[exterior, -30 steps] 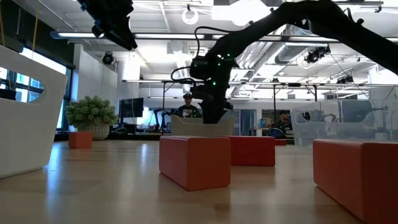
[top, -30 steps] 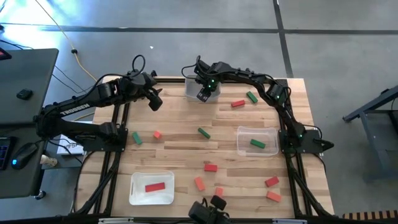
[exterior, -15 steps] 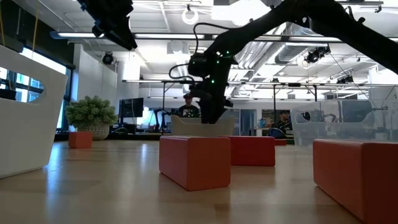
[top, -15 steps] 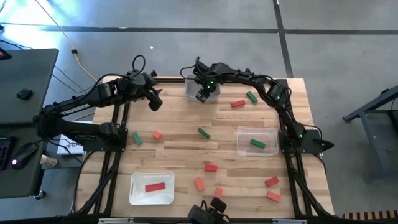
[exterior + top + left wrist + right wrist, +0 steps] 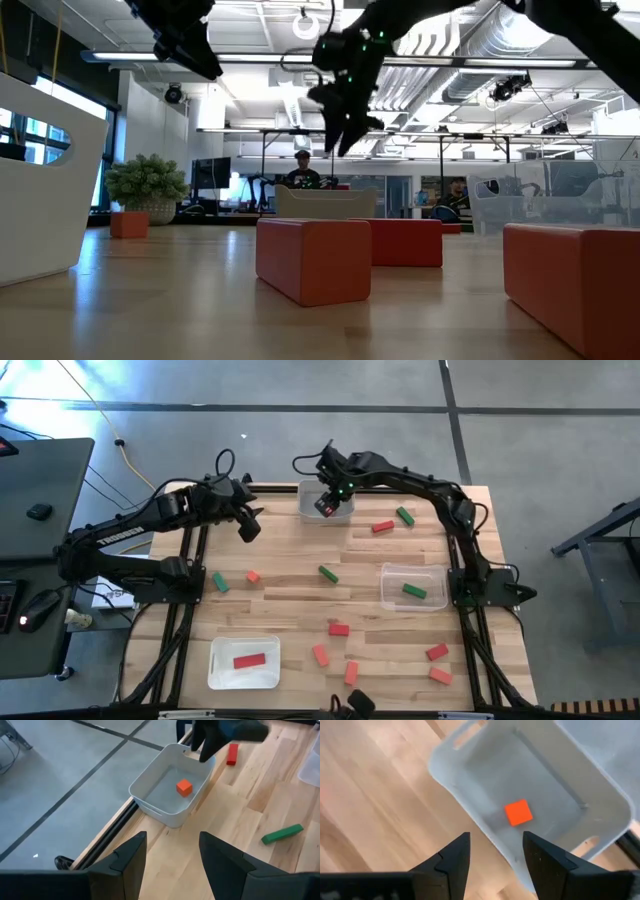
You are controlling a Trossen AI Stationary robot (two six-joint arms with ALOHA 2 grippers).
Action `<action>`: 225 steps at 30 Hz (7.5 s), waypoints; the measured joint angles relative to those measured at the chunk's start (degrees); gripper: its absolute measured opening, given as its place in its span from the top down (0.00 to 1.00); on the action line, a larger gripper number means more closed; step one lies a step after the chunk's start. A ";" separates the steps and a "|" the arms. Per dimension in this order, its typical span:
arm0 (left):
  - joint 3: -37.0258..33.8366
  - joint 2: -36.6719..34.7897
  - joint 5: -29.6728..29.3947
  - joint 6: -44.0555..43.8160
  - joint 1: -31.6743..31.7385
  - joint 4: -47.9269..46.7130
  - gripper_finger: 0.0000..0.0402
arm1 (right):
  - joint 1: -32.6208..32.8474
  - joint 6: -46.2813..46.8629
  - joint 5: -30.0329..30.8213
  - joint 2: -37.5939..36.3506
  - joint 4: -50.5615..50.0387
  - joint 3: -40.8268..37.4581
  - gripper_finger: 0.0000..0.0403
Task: Sort & place blocks by color
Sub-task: Put the light green wooden block into the transparent bin
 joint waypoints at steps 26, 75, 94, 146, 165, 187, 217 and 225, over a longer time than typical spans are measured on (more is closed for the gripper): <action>5.57 0.00 -0.85 -7.81 -0.06 -9.85 0.58 | 11.34 8.48 9.56 -12.98 -1.60 0.00 0.58; -15.63 0.00 9.42 -46.24 -17.06 -21.91 0.58 | 1.07 -2.18 10.82 -21.77 -4.96 0.00 0.58; -16.09 0.00 13.92 -55.21 -23.52 -24.95 0.58 | 1.07 -4.31 6.07 -21.75 -4.96 0.00 0.58; -17.36 10.88 12.81 -9.91 -24.50 -24.16 0.58 | 1.14 -4.50 0.59 -21.71 -5.81 0.00 0.58; -6.46 24.91 21.32 0.93 -19.22 -27.84 0.58 | 1.14 0.00 0.64 -21.71 -5.75 0.00 0.58; -12.05 25.44 9.00 34.08 -15.81 -36.40 0.58 | 3.47 -2.19 1.35 -21.71 -5.75 0.00 0.58; -14.89 39.30 9.68 34.83 -24.36 -29.52 0.58 | 3.47 -2.41 1.40 -21.71 -5.75 0.00 0.58; -14.78 42.19 8.95 31.10 -24.39 -26.30 0.58 | 3.47 -2.35 1.39 -21.71 -5.75 0.00 0.58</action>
